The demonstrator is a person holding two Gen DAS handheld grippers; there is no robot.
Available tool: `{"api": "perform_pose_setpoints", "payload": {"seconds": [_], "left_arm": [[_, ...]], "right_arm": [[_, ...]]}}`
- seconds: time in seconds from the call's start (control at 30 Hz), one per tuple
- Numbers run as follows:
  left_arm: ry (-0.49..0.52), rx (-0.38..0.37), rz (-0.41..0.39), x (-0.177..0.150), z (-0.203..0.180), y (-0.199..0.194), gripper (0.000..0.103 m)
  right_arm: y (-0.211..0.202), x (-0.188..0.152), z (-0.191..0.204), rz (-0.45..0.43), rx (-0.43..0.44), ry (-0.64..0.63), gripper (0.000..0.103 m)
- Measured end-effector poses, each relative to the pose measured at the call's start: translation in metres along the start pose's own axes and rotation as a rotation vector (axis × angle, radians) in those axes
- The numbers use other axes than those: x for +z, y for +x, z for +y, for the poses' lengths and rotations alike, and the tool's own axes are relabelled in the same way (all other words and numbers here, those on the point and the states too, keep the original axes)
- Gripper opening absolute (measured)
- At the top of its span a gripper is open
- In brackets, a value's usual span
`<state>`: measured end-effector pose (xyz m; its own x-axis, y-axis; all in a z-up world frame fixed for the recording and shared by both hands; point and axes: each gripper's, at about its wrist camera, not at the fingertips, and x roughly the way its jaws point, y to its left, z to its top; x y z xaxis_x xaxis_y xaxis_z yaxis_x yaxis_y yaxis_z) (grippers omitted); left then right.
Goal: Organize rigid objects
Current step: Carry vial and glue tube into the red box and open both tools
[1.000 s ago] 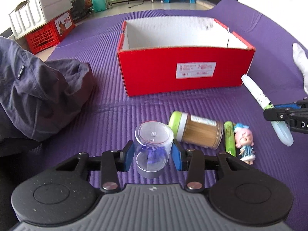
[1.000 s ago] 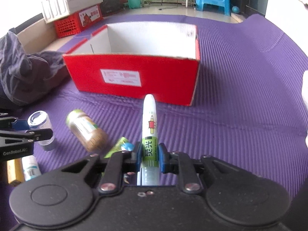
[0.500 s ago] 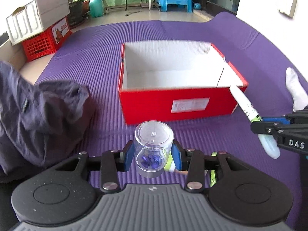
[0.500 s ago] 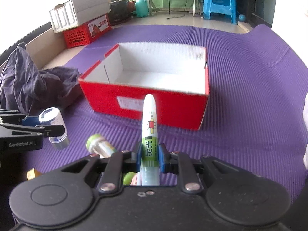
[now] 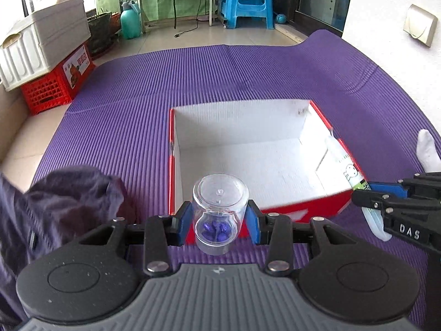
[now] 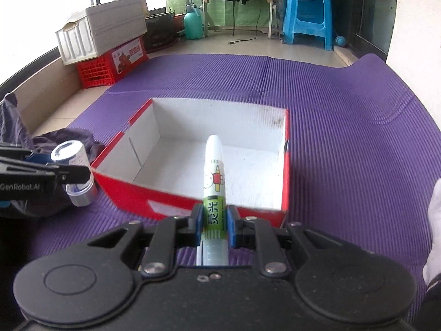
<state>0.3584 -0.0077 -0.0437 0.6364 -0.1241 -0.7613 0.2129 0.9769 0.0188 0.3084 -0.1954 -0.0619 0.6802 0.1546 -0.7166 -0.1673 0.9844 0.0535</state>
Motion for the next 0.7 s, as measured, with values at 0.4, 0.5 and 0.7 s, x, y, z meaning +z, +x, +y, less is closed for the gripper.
{"api": "perform_pose_setpoints", "payload": {"seconds": [0.4,0.5,0.7], "left_arm": [[-0.016,0.016,0.001,0.055,0.002,0.054,0.04],[-0.019,0.03,0.022,0.059,0.002,0.072,0.04],[-0.033,0.016,0.107,0.058,0.004,0.112,0.04]], "right_arm": [[0.053,0.038,-0.006,0.018,-0.066,0.006,0.017],[0.07,0.05,-0.005,0.03,-0.071,0.008,0.017],[0.113,0.053,-0.002,0.095,-0.097,-0.002,0.017]]}}
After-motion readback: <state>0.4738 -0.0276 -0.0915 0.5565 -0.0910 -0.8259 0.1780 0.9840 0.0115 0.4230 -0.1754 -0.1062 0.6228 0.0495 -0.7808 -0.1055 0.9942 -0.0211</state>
